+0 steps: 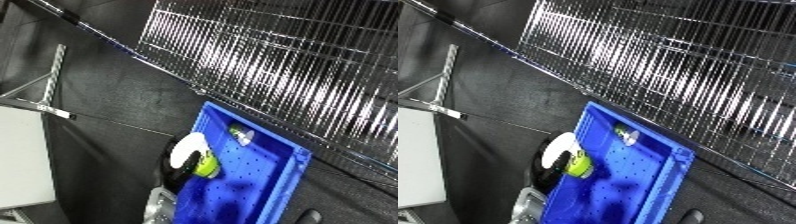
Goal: Pick up the object and place it into the box
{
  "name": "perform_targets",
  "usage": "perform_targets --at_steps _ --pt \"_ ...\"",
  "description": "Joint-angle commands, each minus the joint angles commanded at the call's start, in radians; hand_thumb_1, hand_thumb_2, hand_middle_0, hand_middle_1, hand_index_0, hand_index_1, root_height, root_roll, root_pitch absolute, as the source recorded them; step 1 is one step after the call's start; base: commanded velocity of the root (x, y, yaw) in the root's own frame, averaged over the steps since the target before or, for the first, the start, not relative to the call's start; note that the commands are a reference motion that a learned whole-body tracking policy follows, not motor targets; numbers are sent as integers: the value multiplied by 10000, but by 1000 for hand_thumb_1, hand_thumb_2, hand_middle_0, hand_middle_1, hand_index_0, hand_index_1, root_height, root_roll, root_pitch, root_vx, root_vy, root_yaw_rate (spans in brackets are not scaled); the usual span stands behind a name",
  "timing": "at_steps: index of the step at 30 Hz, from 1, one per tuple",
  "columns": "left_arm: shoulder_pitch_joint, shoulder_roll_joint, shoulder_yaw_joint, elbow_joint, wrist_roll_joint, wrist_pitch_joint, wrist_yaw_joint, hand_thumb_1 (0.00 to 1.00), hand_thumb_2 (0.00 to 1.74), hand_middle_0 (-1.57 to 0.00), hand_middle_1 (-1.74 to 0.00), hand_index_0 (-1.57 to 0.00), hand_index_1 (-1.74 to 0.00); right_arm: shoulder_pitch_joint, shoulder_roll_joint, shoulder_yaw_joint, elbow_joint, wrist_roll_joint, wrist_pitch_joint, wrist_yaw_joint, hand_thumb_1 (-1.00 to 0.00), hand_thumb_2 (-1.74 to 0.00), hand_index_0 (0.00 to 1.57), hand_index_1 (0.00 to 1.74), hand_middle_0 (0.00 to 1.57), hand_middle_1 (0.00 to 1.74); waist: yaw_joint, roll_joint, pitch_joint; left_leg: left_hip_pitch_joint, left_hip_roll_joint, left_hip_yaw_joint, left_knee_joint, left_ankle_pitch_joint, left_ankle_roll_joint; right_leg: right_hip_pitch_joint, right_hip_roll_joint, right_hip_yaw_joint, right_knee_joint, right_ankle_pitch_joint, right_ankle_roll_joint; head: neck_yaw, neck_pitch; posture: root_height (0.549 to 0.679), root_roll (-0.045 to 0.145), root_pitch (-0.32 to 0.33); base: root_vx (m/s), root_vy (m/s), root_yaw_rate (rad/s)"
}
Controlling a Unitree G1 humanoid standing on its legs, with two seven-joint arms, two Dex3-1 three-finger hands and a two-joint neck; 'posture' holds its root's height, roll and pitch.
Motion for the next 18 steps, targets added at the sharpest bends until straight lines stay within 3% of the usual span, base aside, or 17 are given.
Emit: perform_targets --at_steps 7,14,18 --pt "-425 392 89 770 85 123 -137 350 609 -549 -609 -549 -609 -156 49 132 -2 -20 52 4 0 0 0 0 0 0 -48 -130 0 162 87 34 -265 70 -67 177 3 24 -351 113 101 243 54 656 34 69 5 -1 -29" --pt "-599 577 76 1223 104 520 -385 0 0 0 0 0 0 -223 134 207 4 108 81 30 0 0 0 0 0 0 -65 -212 0 213 98 47 -410 62 -77 298 20 1 -672 239 147 389 38 659 32 75 -4 -16 -12" --pt "-603 571 19 1364 137 710 -547 0 0 0 0 0 0 -226 174 223 -41 287 144 107 0 0 0 0 0 0 -101 -214 0 184 77 59 -351 3 -62 303 29 22 -735 285 161 453 40 659 30 77 0 -6 -19"
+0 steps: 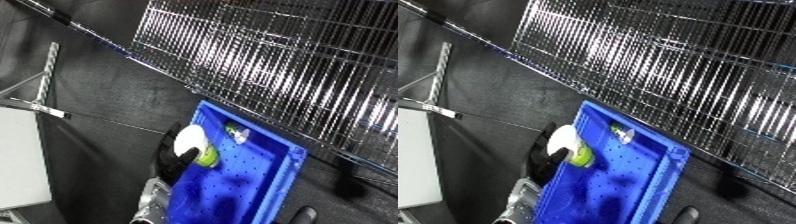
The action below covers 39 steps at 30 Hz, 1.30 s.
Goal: Pick up the object and place it into the box
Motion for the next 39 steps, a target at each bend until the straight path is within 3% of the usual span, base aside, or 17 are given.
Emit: perform_targets --at_steps 11,17,24,33,39 --pt "44 -86 -215 13 153 661 -556 0 0 0 0 0 0 -25 87 -21 -97 140 46 50 0 0 0 0 0 0 -148 98 0 -24 -83 89 201 -209 85 -24 8 126 -19 39 40 295 119 659 27 77 3 -14 -30" --pt "147 -245 -415 -141 77 1541 -1276 0 0 0 0 0 0 -64 115 -119 -173 26 -42 8 0 0 0 0 0 0 -301 312 0 -35 -145 211 414 -355 156 -127 -41 232 89 57 89 1431 246 658 26 74 -10 -26 -82" --pt "304 -463 -874 -511 505 1419 -1297 0 0 0 0 0 0 -375 -38 -13 -417 -76 27 -373 0 0 0 0 0 0 -595 693 0 -136 -156 491 825 -468 185 -343 -95 382 237 83 97 3152 421 656 29 73 -43 19 -202" --pt "412 -771 -2047 -1218 2585 1348 -839 0 0 0 0 0 0 -941 -295 148 -799 -157 189 -902 0 0 0 0 0 0 -894 1046 0 -232 -60 796 1121 -499 134 -604 -15 647 278 291 114 5895 758 656 30 74 -34 15 -180" --pt "538 -962 -3164 -1889 4575 1209 -152 0 0 0 0 0 0 -1153 -659 90 -1052 -386 378 -1090 0 0 0 0 0 0 -1102 1317 0 -306 16 970 1197 -451 129 -805 38 830 291 486 152 7711 1395 655 29 76 -19 32 -160"
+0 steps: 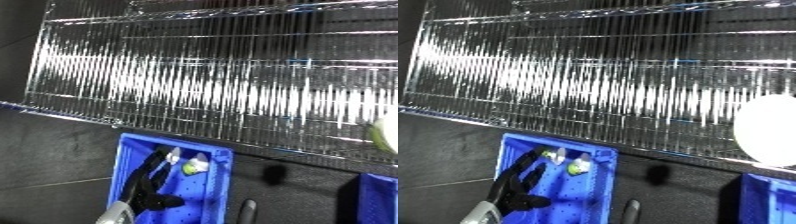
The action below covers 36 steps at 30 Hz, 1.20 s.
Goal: Pick up the object and place it into the box
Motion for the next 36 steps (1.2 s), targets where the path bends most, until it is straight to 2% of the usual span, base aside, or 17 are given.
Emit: perform_targets --at_steps 3,11,18,21,29,32,36 --pt "73 -100 -497 -383 537 46 250 0 0 0 0 0 0 -91 -209 -15 -102 -72 45 -62 0 0 0 0 0 0 -60 182 0 -91 19 58 15 41 17 -184 -18 45 125 50 25 789 87 654 29 82 -26 52 -102" --pt "208 -335 -1213 -723 1141 275 785 0 0 0 0 0 0 -342 -504 -69 -160 -465 156 -138 0 0 0 0 0 0 -206 582 0 -198 -16 100 41 68 63 -545 -128 108 515 39 50 2525 192 650 30 87 -16 59 -70" --pt "394 -423 -1390 -734 1444 359 1112 0 0 0 0 0 0 -464 -691 4 -342 -884 445 211 0 0 0 0 0 0 -360 683 0 -226 -10 152 145 3 73 -709 -153 193 685 37 32 3123 803 649 32 87 -1 42 -96" --pt "500 -474 -1477 -826 1527 364 1253 0 0 0 0 0 0 -525 -819 86 -532 -992 621 427 0 0 0 0 0 0 -406 717 0 -238 -30 169 180 -24 81 -746 -143 214 696 41 22 3517 805 648 34 87 1 30 -74" --pt "740 -515 -1534 -1245 1880 527 1552 0 0 0 0 0 0 -719 -992 493 -1436 -1351 1053 1090 0 0 0 0 0 0 -465 730 0 -324 -11 257 399 -132 66 -863 -108 253 889 -40 -41 3936 532 647 36 88 -2 11 -52" --pt "851 -406 -1600 -1455 2208 644 1561 0 0 0 0 0 0 -626 -1107 755 -2370 -1128 1674 1841 0 0 0 0 0 0 -507 696 0 -326 5 277 421 -147 46 -884 -86 263 930 -69 -59 3800 468 647 37 89 5 0 -46" --pt "1123 -233 -1689 -1593 2137 646 1654 0 0 0 0 0 0 -271 -1358 1184 -4165 -300 3197 3822 0 0 0 0 0 0 -585 640 0 -276 36 307 316 -86 5 -871 -49 295 879 -98 -83 3678 426 647 39 92 3 0 -32"
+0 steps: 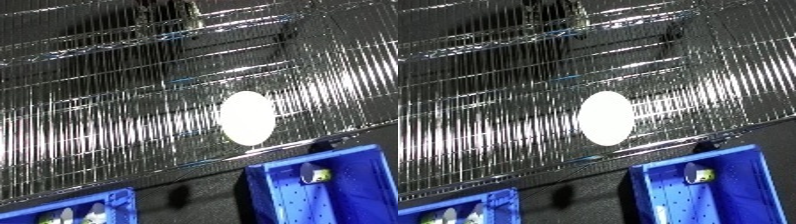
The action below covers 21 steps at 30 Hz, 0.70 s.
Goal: Pick up the object and place it into the box
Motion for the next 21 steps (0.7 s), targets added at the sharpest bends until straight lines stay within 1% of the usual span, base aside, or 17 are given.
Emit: perform_targets --at_steps 2,4,5,7,9,10,13,16,18,21 --pt "123 55 -14 44 -126 -54 4 0 0 0 0 0 0 218 -123 221 -947 418 525 954 0 0 0 0 0 0 -46 -32 0 8 27 25 -39 29 -22 -2 6 19 -23 -21 -9 -99 -51 647 40 94 -2 3 -21" --pt "233 90 -29 152 -172 -168 -24 0 0 0 0 0 0 391 -247 393 -1963 953 617 1580 0 0 0 0 0 0 -97 -77 0 -9 63 63 -41 44 -53 -22 11 38 -25 -42 -16 -241 -125 647 41 95 -4 4 -33" --pt "283 105 -44 208 -168 -239 -32 0 0 0 0 0 0 450 -309 445 -2479 1244 551 1789 0 0 0 0 0 0 -124 -101 0 -22 86 87 -36 48 -70 -36 14 48 -19 -51 -18 -298 -164 647 42 97 -7 7 -50" --pt "369 128 -83 324 -140 -398 -46 0 0 0 0 0 0 496 -438 455 -3495 1792 301 2018 0 0 0 0 0 0 -176 -142 0 -39 133 140 -23 44 -104 -54 22 67 -5 -73 -18 -396 -249 647 43 99 -6 13 -63" --pt "424 153 -105 417 -129 -509 -70 0 0 0 0 0 0 447 -551 355 -4362 2161 82 2185 0 0 0 0 0 0 -222 -167 0 -42 180 185 -7 24 -127 -64 26 80 15 -94 -8 -482 -343 647 44 100 -4 14 -55" --pt "444 162 -102 468 -137 -547 -90 0 0 0 0 0 0 408 -615 284 -4776 2237 10 2267 0 0 0 0 0 0 -242 -180 0 -38 201 203 4 7 -136 -61 28 84 23 -107 -2 -531 -369 647 44 100 0 11 -52" --pt "475 183 -54 602 -149 -598 -156 0 0 0 0 0 0 296 -863 63 -5901 2253 -160 2383 0 0 0 0 0 0 -286 -222 0 -35 250 226 38 -34 -154 -50 31 83 39 -127 11 -649 -442 647 44 100 3 0 -30" --pt "515 225 20 683 -146 -636 -229 0 0 0 0 0 0 191 -1144 -303 -6877 2523 -497 2193 0 0 0 0 0 0 -312 -253 0 -24 290 236 45 -46 -168 -35 30 70 35 -124 19 -759 -501 647 43 100 4 -7 -21" --pt "523 246 93 744 -138 -652 -283 0 0 0 0 0 0 73 -1237 -640 -7289 2803 -912 1907 0 0 0 0 0 0 -337 -265 0 -16 319 249 52 -54 -175 -28 22 58 36 -121 26 -794 -519 647 44 100 5 -6 -15" --pt "505 218 247 843 -59 -636 -343 0 0 0 0 0 0 -124 -1195 -1245 -7623 3061 -1742 1238 0 0 0 0 0 0 -390 -271 0 -20 357 275 73 -70 -176 -37 3 42 56 -117 31 -852 -536 647 44 100 6 -1 -9"
